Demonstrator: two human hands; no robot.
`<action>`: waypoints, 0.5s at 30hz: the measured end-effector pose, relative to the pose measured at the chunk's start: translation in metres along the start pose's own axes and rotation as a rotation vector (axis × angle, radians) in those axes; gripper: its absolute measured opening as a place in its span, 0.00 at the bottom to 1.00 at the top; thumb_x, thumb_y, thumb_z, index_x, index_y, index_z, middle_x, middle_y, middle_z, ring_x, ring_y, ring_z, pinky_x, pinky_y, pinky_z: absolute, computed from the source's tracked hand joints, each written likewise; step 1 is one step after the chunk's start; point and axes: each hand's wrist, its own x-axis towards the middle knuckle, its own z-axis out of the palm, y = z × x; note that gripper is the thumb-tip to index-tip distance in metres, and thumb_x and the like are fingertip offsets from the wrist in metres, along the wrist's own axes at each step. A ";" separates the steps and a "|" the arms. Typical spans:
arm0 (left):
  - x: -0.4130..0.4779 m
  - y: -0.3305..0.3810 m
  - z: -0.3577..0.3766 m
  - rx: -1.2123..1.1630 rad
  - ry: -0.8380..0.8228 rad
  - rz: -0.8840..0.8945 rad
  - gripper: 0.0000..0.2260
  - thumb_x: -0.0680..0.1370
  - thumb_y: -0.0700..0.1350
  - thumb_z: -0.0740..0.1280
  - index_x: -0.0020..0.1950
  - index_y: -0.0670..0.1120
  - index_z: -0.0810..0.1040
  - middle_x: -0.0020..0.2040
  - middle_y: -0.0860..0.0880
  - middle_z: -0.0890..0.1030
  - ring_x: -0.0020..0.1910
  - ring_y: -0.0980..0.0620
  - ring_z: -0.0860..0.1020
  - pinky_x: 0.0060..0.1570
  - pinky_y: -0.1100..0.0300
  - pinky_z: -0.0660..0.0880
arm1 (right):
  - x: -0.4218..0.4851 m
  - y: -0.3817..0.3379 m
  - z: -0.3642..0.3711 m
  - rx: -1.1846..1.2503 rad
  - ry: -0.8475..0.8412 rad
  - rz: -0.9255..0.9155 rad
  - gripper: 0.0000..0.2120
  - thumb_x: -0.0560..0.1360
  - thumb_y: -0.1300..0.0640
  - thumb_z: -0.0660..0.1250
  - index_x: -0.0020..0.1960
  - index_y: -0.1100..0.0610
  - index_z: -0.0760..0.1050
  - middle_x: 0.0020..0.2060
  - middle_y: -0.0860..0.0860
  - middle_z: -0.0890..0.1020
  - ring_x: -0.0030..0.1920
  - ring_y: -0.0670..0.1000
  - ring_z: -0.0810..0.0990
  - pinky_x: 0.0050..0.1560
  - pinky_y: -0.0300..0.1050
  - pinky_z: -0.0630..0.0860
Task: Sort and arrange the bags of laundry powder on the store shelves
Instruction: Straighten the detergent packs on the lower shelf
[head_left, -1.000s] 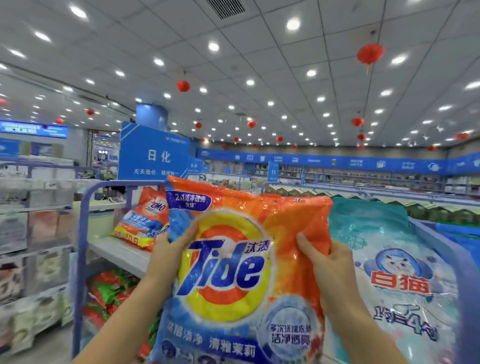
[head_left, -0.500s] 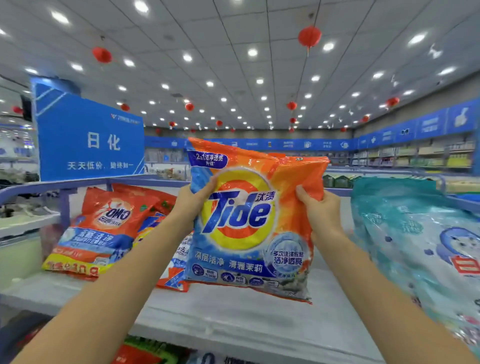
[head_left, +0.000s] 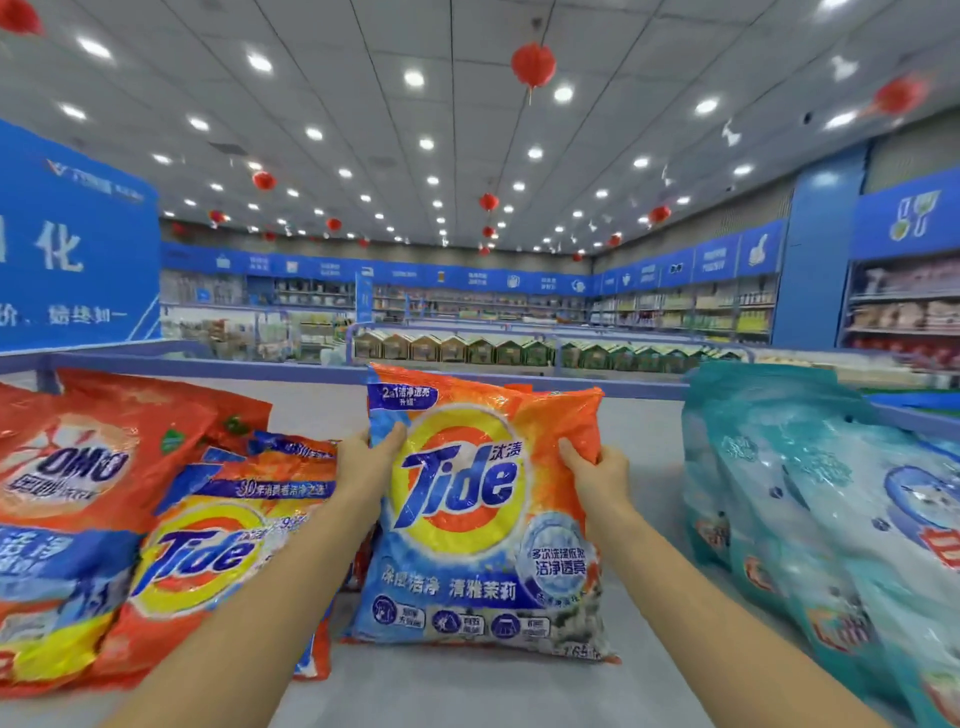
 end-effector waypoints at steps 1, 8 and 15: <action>0.003 0.001 0.003 0.012 0.038 0.022 0.08 0.78 0.44 0.68 0.39 0.44 0.76 0.37 0.44 0.77 0.38 0.48 0.75 0.37 0.56 0.69 | 0.004 -0.001 0.002 0.007 0.003 0.002 0.07 0.76 0.55 0.67 0.40 0.54 0.75 0.39 0.53 0.81 0.39 0.52 0.80 0.41 0.45 0.75; 0.003 -0.001 -0.003 0.025 0.110 0.196 0.07 0.78 0.43 0.67 0.42 0.42 0.77 0.37 0.44 0.78 0.36 0.50 0.74 0.36 0.56 0.70 | 0.013 0.005 0.001 0.039 -0.160 0.044 0.07 0.73 0.51 0.69 0.48 0.53 0.77 0.46 0.54 0.84 0.46 0.57 0.83 0.49 0.55 0.80; 0.009 0.010 -0.015 0.035 0.208 0.206 0.13 0.78 0.39 0.65 0.34 0.48 0.72 0.31 0.49 0.72 0.31 0.53 0.67 0.30 0.57 0.63 | 0.012 0.003 0.008 0.056 -0.272 0.044 0.09 0.74 0.50 0.68 0.51 0.53 0.76 0.47 0.53 0.84 0.45 0.54 0.84 0.43 0.47 0.80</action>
